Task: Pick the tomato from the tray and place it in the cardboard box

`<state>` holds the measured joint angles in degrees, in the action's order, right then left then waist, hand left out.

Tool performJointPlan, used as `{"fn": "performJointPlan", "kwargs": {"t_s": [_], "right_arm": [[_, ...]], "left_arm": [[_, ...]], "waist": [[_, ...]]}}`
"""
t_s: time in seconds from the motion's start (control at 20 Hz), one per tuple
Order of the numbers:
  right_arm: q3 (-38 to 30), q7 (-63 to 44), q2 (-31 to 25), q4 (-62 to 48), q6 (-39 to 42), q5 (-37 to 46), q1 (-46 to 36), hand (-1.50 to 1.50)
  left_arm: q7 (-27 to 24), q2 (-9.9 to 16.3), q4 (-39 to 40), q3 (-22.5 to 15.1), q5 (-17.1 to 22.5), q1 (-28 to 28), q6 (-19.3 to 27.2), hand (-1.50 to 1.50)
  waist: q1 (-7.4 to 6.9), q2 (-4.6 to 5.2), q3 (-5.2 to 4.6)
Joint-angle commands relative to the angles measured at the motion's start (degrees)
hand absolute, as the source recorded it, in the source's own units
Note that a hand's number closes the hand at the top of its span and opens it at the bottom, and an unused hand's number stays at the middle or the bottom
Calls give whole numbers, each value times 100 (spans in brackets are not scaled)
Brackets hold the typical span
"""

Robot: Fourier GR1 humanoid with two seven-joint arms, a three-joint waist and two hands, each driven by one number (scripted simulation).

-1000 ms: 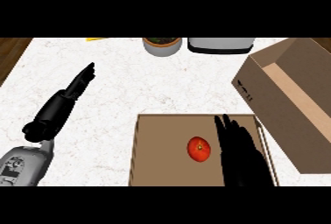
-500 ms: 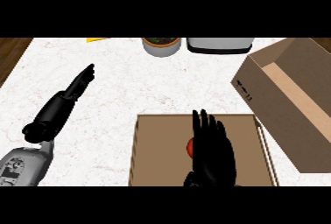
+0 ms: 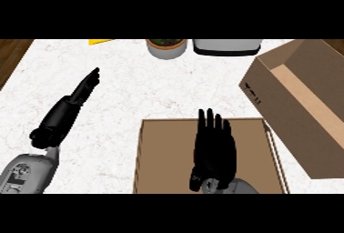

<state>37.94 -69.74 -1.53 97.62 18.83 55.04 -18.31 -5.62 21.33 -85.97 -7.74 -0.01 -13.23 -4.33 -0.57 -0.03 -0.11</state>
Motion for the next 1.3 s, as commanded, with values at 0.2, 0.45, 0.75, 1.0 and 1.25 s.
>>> {"fn": "performJointPlan", "kwargs": {"t_s": [0.2,0.45,0.75,1.0,1.25], "right_arm": [[117,-1322,146,-567,156,83,57,-150],[264,-1435,147,-805,-68,-164,-227,-150],[268,-1171,147,-931,-301,-207,-94,-150],[158,-1210,148,-1280,-283,-187,-201,-150],[-71,-1006,148,-1294,-403,105,129,-150]], "left_arm": [[-41,69,168,199,133,-96,-219,0],[-184,136,98,239,85,151,-328,0],[19,-76,-188,148,-122,87,-160,0],[252,-82,45,211,-140,-221,-232,0],[326,-67,-368,303,-101,83,-238,0]], "waist": [[33,0,4],[-30,3,5],[18,-1,9],[41,9,7],[29,-6,10]]}}
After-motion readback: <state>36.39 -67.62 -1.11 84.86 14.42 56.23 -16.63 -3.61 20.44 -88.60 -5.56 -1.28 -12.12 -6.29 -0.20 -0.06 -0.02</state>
